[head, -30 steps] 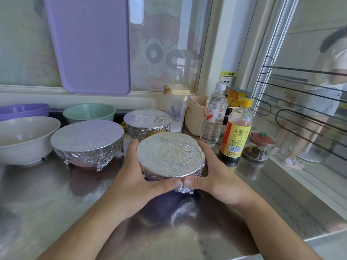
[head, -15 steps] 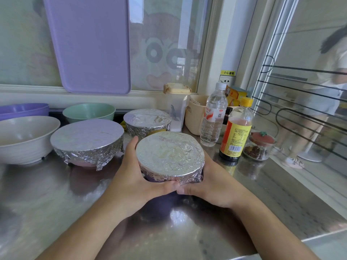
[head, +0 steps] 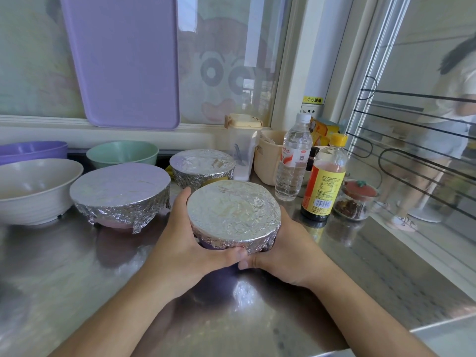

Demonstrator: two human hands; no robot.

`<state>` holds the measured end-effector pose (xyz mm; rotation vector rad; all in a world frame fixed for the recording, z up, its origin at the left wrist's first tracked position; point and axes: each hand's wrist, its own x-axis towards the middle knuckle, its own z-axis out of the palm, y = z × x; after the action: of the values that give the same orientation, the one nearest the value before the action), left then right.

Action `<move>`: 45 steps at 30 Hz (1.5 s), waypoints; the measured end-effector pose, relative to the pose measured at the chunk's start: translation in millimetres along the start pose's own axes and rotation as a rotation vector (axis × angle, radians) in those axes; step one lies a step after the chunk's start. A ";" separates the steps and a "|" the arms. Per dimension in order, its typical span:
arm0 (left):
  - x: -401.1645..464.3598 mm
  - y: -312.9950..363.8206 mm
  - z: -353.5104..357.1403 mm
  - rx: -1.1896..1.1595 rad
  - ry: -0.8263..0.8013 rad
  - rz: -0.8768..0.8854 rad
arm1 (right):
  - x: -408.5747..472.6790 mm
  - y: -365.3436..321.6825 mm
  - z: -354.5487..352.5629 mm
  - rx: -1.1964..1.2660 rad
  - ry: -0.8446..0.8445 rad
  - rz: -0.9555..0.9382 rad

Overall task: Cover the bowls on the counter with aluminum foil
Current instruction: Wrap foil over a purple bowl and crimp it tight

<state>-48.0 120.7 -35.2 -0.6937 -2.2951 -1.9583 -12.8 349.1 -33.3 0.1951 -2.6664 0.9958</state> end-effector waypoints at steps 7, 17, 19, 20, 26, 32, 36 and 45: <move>1.1 3.0 -2.6 0.048 0.010 -0.010 | 1.5 -4.9 -5.0 0.121 -0.119 -0.048; 2.1 2.2 -4.0 0.041 -0.009 -0.024 | 3.5 -8.2 -26.1 0.550 -0.099 -0.014; 2.9 2.0 -3.9 0.028 -0.013 -0.029 | 7.0 -7.4 -23.1 0.517 -0.124 -0.050; 3.0 1.7 -4.0 0.025 -0.016 -0.031 | 7.8 -6.2 -21.3 0.510 -0.138 -0.058; 2.4 1.1 -5.2 0.022 -0.021 -0.035 | 5.4 -3.1 -16.5 0.506 -0.136 -0.029; 0.3 1.3 -4.7 0.023 -0.019 -0.024 | 5.0 0.6 -12.7 0.464 -0.095 -0.014; 0.0 2.4 -4.0 0.025 -0.017 -0.008 | 3.3 1.5 -9.9 0.495 -0.115 -0.031; 0.0 3.6 -3.6 0.021 -0.007 0.005 | 6.8 -9.4 -9.1 0.521 -0.189 -0.119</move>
<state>-47.6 117.7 -31.1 -0.7056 -2.3117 -1.9298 -15.2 347.8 -18.8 0.5722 -2.4559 1.6844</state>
